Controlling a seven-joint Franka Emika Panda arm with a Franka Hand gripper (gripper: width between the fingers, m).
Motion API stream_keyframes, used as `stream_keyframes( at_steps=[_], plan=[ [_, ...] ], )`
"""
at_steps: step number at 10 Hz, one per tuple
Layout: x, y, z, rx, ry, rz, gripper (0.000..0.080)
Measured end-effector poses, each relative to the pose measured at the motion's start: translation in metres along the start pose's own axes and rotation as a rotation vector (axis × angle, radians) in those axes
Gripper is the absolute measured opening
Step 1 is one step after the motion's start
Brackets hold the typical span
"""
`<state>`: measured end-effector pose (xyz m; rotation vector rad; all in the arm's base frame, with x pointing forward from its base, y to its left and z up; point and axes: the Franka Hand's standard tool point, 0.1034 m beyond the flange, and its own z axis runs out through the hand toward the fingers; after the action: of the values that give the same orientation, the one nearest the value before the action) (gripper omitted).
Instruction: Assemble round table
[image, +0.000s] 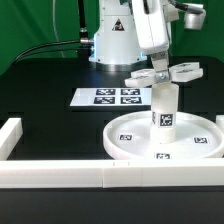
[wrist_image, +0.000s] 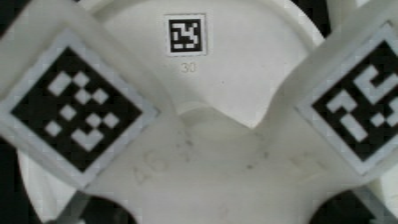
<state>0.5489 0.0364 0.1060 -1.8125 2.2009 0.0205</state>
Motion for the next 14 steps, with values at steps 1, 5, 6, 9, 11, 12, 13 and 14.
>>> stream_keyframes(
  at_steps=[1,5,6,9,11,12,13,14],
  plan=[
    [-0.002,0.001,0.000,-0.011,-0.003,-0.013,0.0589],
    [-0.017,-0.006,-0.005,-0.055,-0.027,-0.087,0.0646],
    [-0.017,-0.006,-0.005,-0.056,-0.028,-0.107,0.0648],
    [-0.021,-0.005,-0.003,-0.099,-0.030,-0.451,0.0648],
    [-0.026,-0.010,-0.009,-0.104,-0.053,-0.625,0.0648],
    [-0.028,-0.010,-0.015,-0.093,-0.058,-0.722,0.0648],
    [-0.028,-0.005,-0.024,-0.078,-0.065,-0.707,0.0648],
    [-0.029,0.000,-0.031,-0.074,-0.069,-0.743,0.0648]
  ],
)
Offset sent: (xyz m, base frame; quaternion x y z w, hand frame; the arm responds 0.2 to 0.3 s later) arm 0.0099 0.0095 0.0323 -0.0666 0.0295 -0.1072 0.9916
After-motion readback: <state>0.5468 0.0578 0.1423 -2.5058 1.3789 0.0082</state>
